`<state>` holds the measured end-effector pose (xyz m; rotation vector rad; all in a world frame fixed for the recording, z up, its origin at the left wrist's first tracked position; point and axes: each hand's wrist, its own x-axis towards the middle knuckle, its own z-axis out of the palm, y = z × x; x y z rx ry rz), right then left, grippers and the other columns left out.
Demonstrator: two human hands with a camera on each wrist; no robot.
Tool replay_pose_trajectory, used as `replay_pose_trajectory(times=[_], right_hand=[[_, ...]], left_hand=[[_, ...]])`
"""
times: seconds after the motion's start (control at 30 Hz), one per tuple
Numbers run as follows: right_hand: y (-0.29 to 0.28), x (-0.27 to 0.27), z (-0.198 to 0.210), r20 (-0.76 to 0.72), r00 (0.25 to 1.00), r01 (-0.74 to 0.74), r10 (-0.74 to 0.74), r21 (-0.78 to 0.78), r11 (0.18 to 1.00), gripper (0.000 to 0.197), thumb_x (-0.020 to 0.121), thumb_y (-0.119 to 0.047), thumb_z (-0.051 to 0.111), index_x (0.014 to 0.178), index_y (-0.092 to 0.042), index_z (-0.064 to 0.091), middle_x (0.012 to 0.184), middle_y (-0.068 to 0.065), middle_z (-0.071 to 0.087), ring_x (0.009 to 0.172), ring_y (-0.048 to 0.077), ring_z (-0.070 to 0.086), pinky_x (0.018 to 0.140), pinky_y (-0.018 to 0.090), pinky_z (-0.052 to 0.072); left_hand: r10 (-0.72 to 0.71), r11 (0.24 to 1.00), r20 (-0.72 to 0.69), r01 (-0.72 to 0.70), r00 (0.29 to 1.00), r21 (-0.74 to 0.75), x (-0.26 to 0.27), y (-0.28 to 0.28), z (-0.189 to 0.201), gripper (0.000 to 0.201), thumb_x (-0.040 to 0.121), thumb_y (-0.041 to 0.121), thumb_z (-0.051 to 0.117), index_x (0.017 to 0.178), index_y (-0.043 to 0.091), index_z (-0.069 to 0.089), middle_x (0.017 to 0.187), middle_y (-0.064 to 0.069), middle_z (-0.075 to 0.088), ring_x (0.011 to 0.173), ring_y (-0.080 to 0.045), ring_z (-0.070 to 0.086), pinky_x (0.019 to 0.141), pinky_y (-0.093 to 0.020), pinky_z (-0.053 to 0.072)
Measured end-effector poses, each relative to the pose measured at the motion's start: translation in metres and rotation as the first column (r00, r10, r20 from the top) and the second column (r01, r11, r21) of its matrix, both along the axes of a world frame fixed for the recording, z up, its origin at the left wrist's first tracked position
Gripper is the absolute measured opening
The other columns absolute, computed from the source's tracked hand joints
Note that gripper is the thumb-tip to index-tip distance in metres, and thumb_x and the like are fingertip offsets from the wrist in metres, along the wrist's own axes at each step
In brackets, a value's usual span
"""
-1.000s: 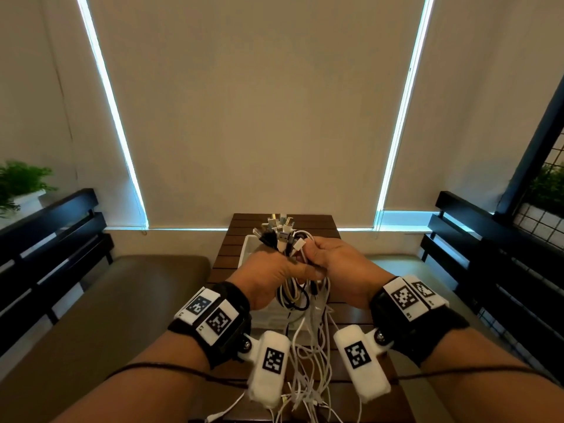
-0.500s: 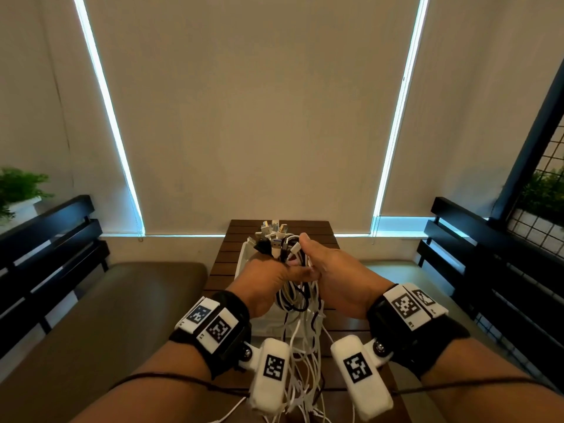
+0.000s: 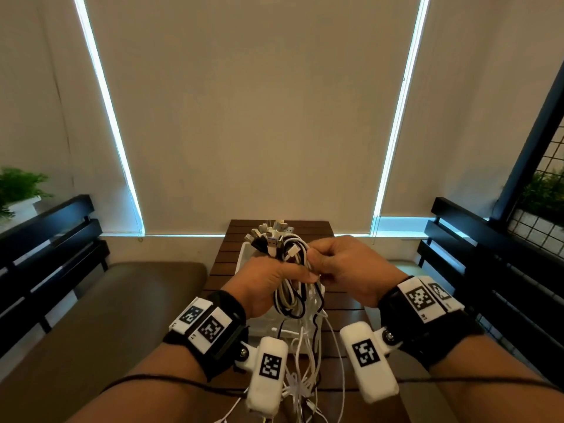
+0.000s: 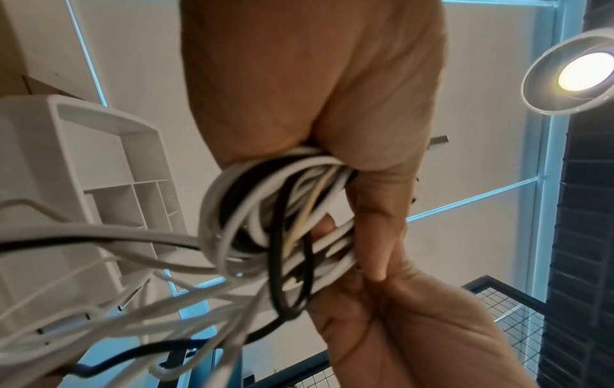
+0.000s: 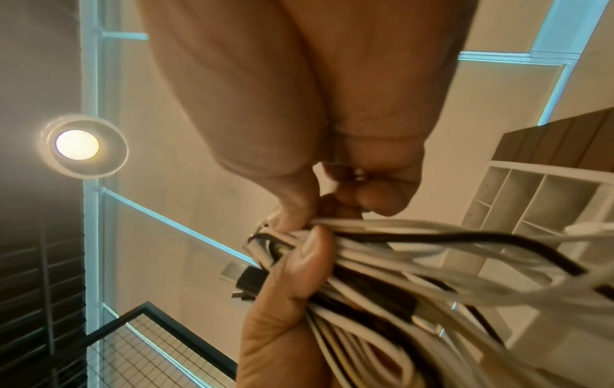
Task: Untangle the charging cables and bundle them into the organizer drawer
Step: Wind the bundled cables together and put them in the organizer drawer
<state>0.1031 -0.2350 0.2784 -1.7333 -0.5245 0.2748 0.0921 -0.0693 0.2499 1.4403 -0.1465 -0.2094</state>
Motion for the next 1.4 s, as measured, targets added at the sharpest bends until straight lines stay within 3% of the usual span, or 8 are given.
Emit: replay_pose_trajectory(times=[0.27,0.37,0.47,0.57,0.8,1.03,1.3,1.4], right_hand=[[0.002,0.006,-0.002,0.068,0.976,0.193,-0.205,0.148,0.97,0.017,0.078,-0.002,0.073,0.066,-0.012,0.066,0.07,0.005,0.071,0.072,0.022,0.065,0.066,0.035,0.052],[0.007,0.003,-0.009,0.043,0.973,0.215,-0.226,0.182,0.96,0.012,0.078,-0.018,0.076,0.082,-0.016,0.066,0.088,0.002,0.072,0.085,0.022,0.068,0.074,0.036,0.055],[0.006,0.003,-0.025,0.013,0.973,0.227,-0.229,0.096,0.969,0.075,0.053,-0.052,0.087,0.112,-0.026,0.049,0.114,-0.002,0.06,0.104,0.017,0.062,0.086,0.037,0.055],[0.009,-0.001,-0.034,0.052,0.998,0.037,-0.031,-0.121,0.992,0.101,0.049,-0.043,0.092,0.13,-0.034,0.033,0.127,-0.014,0.05,0.116,0.003,0.051,0.097,0.03,0.049],[0.021,0.0,-0.033,0.115,0.991,-0.045,0.074,-0.239,0.97,0.058,0.068,-0.005,0.081,0.111,-0.033,0.053,0.093,-0.001,0.068,0.079,0.011,0.069,0.067,0.028,0.057],[0.032,0.001,-0.042,0.11,0.993,-0.002,0.035,-0.288,0.957,0.03,0.072,-0.004,0.076,0.097,-0.011,0.062,0.087,0.016,0.068,0.065,0.016,0.064,0.061,0.033,0.055],[0.033,-0.002,-0.039,-0.093,0.995,-0.068,0.047,-0.242,0.968,0.029,0.063,-0.001,0.076,0.09,-0.004,0.068,0.087,0.015,0.073,0.084,0.032,0.071,0.082,0.05,0.058],[0.036,-0.007,-0.041,-0.215,0.975,-0.088,0.062,-0.114,0.99,0.014,0.065,0.011,0.064,0.076,0.003,0.064,0.07,0.017,0.067,0.064,0.035,0.066,0.067,0.044,0.058]], left_hand=[[0.032,0.995,-0.04,-0.036,0.999,-0.096,-0.002,-0.007,-0.005,0.042,0.064,-0.003,0.074,0.106,0.004,0.072,0.095,-0.017,0.069,0.09,-0.033,0.065,0.089,-0.051,0.05],[0.07,0.982,-0.029,-0.074,0.997,-0.174,0.002,-0.009,-0.006,0.045,0.062,0.0,0.074,0.106,0.002,0.072,0.095,-0.019,0.071,0.092,-0.033,0.066,0.081,-0.045,0.053],[0.057,0.959,-0.048,-0.068,0.997,-0.274,0.004,-0.007,-0.005,0.036,0.072,0.004,0.065,0.107,-0.005,0.069,0.095,-0.022,0.071,0.088,-0.034,0.068,0.071,-0.038,0.056],[0.054,0.95,-0.082,-0.076,0.995,-0.303,0.004,-0.006,-0.007,0.033,0.075,-0.003,0.06,0.107,-0.002,0.069,0.096,-0.019,0.072,0.088,-0.031,0.069,0.071,-0.039,0.056],[0.138,0.938,-0.12,-0.169,0.983,-0.302,0.005,-0.009,-0.012,0.02,0.076,-0.002,0.061,0.089,0.012,0.067,0.08,-0.007,0.063,0.08,-0.025,0.062,0.071,-0.037,0.05],[0.219,0.91,-0.125,-0.249,0.968,-0.332,0.005,-0.011,-0.015,0.019,0.073,-0.003,0.056,0.079,0.013,0.064,0.061,0.002,0.06,0.063,-0.014,0.059,0.061,-0.03,0.045],[0.084,0.937,-0.16,-0.132,0.984,-0.324,0.004,-0.004,-0.014,0.022,0.065,0.002,0.064,0.085,0.009,0.068,0.078,-0.003,0.063,0.073,-0.016,0.066,0.068,-0.032,0.051],[-0.009,0.953,-0.12,-0.028,0.993,-0.302,0.005,0.0,-0.014,0.02,0.06,0.007,0.067,0.08,0.009,0.068,0.096,-0.011,0.07,0.091,-0.025,0.069,0.081,-0.038,0.053]])
